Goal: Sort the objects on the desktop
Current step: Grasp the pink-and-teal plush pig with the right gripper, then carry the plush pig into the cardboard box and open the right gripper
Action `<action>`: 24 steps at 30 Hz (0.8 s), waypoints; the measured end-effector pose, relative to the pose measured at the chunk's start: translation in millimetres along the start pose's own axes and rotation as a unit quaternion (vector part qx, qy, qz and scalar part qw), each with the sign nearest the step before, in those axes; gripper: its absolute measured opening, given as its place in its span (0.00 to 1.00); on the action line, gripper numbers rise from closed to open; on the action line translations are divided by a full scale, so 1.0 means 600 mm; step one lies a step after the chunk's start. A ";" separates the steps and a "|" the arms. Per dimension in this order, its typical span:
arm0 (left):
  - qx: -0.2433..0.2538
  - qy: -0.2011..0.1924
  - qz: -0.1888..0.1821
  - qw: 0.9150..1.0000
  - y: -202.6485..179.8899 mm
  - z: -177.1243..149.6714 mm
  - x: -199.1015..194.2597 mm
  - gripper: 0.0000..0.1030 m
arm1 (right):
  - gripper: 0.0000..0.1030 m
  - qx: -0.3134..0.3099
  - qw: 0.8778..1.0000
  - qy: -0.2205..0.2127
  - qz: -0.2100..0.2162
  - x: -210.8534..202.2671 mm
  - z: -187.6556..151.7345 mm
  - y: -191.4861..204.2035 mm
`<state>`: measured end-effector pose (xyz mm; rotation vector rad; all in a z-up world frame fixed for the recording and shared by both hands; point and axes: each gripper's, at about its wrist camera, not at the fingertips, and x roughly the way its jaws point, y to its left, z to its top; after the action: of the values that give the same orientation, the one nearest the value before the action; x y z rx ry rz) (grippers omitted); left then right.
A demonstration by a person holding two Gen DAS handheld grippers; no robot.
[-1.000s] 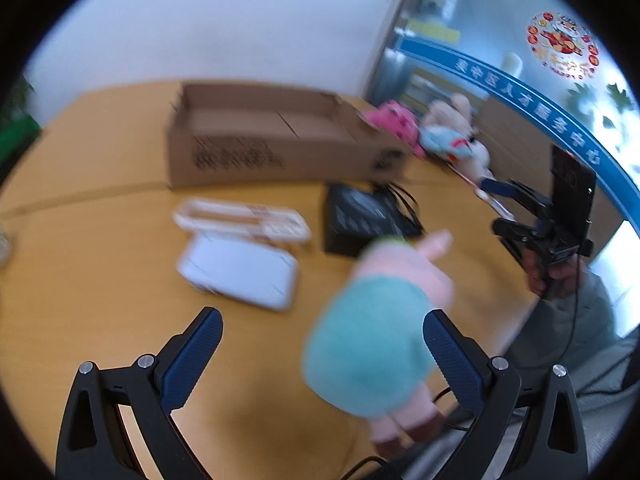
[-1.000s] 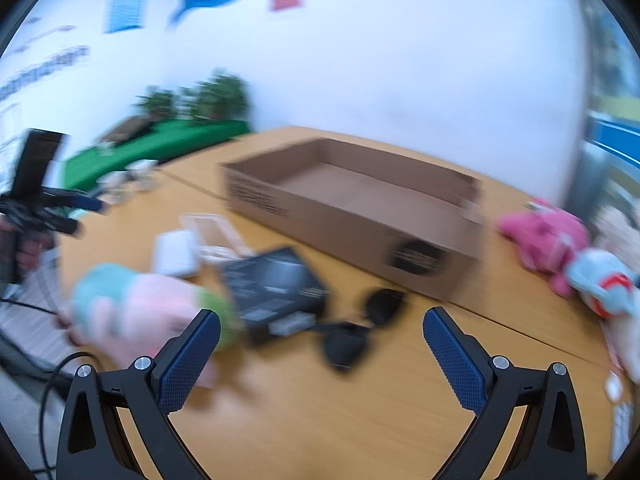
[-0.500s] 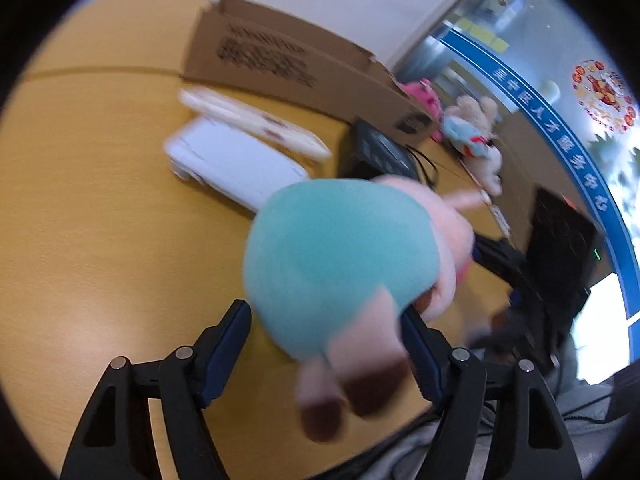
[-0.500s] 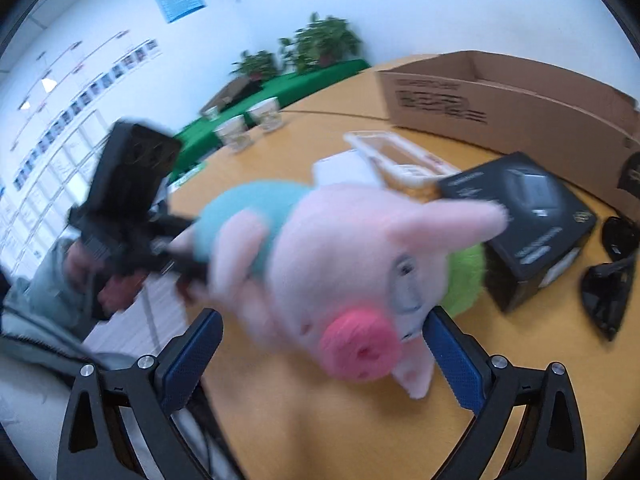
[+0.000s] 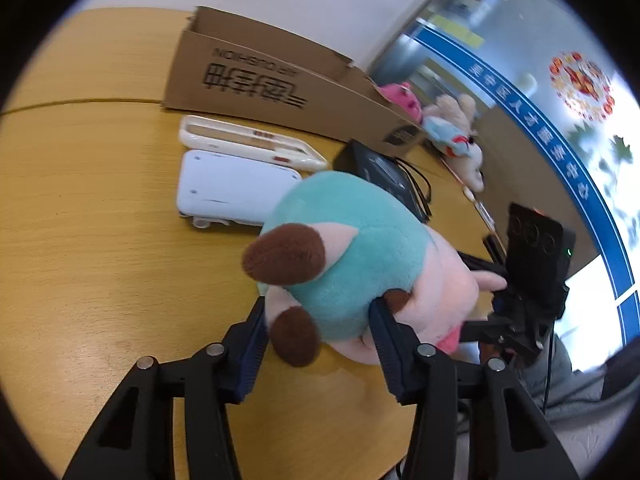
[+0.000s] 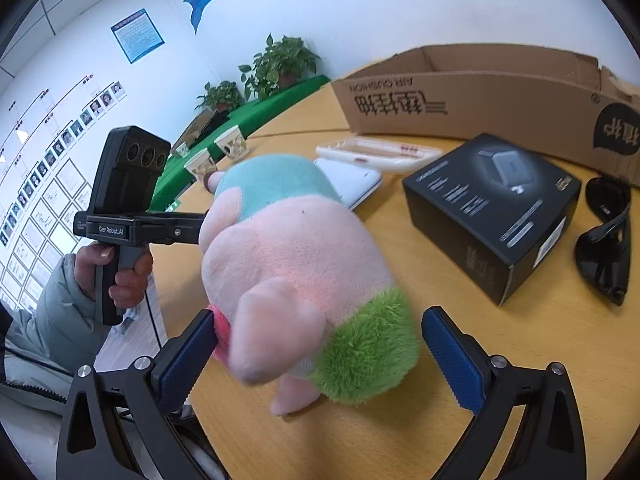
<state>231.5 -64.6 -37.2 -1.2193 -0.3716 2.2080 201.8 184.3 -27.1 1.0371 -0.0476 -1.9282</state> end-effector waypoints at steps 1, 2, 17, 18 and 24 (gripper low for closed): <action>0.015 0.008 0.000 1.000 -0.004 -0.001 -0.002 0.47 | 0.99 -0.002 1.000 0.009 0.000 0.000 -0.002 -0.002; 0.027 0.013 -0.002 1.000 -0.005 -0.002 -0.004 0.47 | 0.99 -0.005 1.000 0.016 -0.003 -0.002 -0.004 -0.005; 0.074 0.029 -0.096 0.992 0.014 0.035 0.059 0.69 | 0.99 0.035 0.997 0.020 -0.067 -0.007 -0.014 0.002; 0.076 0.025 -0.094 0.992 0.008 0.033 0.058 0.67 | 0.99 0.050 0.996 0.013 -0.072 0.002 -0.012 0.000; 0.072 -0.020 -0.085 0.994 -0.027 0.028 0.023 0.59 | 0.85 0.056 0.995 -0.022 -0.084 -0.010 -0.001 0.001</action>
<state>217.7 -42.6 -29.4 -1.0298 -0.3131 2.0768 203.7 188.4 -23.3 1.1029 -0.0976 -2.1223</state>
